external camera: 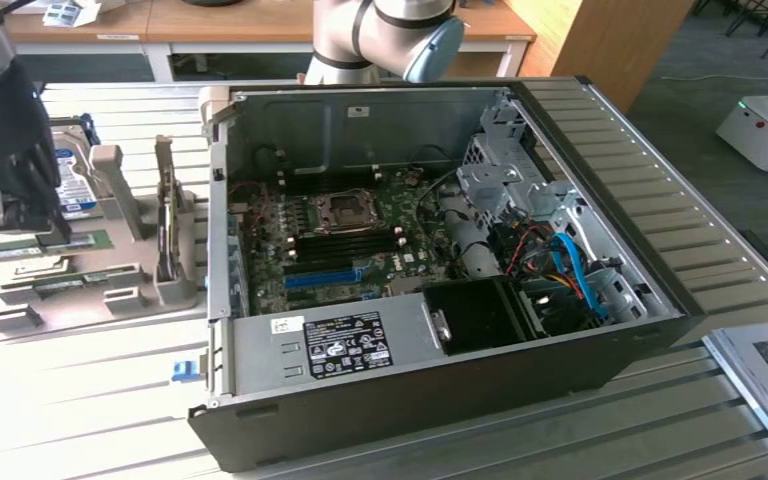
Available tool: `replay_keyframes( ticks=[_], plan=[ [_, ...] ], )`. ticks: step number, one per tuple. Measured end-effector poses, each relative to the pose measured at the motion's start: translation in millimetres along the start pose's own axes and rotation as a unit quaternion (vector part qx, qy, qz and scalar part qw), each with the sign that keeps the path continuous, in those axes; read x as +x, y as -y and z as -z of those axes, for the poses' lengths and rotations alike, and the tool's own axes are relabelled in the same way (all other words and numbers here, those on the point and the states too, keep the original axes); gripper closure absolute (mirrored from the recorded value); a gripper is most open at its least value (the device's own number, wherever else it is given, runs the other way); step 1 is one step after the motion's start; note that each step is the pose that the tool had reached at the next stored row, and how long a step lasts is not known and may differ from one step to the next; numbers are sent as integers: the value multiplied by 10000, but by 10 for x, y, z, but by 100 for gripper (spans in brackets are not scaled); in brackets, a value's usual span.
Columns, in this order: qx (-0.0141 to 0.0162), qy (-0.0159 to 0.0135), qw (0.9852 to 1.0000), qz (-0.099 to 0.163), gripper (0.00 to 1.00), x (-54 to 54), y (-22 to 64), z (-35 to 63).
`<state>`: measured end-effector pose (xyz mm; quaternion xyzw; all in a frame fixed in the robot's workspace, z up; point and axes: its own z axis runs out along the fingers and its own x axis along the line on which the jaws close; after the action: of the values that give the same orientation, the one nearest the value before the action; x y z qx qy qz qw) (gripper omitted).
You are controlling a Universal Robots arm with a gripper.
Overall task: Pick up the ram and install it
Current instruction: 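Pick up the ram and move it above insertion slot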
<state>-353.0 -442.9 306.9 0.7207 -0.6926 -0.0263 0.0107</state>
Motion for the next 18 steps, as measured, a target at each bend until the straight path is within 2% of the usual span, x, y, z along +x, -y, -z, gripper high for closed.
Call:
replay_keyframes(
  ticks=[18],
  plan=[
    [-19,1,10000,0,88,-6,24,331]
  ],
)
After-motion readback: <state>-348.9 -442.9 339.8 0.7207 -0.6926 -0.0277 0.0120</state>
